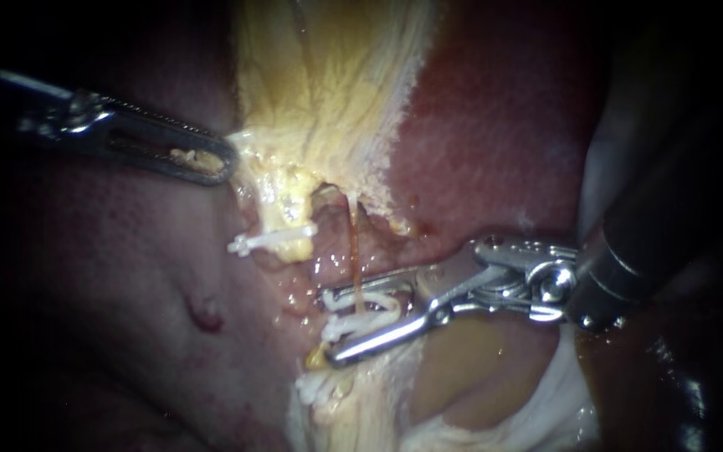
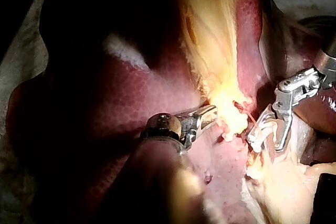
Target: Clipping second clip right tube
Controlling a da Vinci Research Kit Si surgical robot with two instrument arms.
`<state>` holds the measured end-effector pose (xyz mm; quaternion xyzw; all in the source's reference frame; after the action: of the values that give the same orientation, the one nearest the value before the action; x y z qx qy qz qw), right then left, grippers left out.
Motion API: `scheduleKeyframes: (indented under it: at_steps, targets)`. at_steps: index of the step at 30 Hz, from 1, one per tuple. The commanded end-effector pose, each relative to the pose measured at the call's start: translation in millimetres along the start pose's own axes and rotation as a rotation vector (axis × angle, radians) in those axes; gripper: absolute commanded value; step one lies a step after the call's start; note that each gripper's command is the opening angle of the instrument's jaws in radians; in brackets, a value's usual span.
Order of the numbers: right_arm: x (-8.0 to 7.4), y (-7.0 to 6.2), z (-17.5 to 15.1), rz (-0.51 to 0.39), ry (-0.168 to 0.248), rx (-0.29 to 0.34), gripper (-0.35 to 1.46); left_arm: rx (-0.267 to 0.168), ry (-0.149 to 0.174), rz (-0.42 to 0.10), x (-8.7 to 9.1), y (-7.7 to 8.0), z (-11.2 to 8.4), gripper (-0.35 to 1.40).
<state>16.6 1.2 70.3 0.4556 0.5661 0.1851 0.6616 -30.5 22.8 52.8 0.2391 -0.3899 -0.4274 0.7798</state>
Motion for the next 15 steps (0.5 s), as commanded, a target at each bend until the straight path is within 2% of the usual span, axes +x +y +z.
scheduleKeyframes:
  at_steps: [1, 7, 15]
  targets:
    - [0.2, -0.1, 0.0, 0.0, 0.006, 0.001, 0.49, 0.0, 0.0, 0.0, 0.0, 0.0, 0.0, -0.35]
    - [1.0, -1.0, 0.1, 0.0, 0.024, 0.026, 0.49, 0.0, 0.0, 0.0, 0.0, 0.1, 0.0, -0.35]
    - [1.1, -1.5, 0.4, -0.004, 0.026, 0.049, 0.49, 0.0, 0.0, 0.0, 0.0, 0.1, 0.1, -0.35]
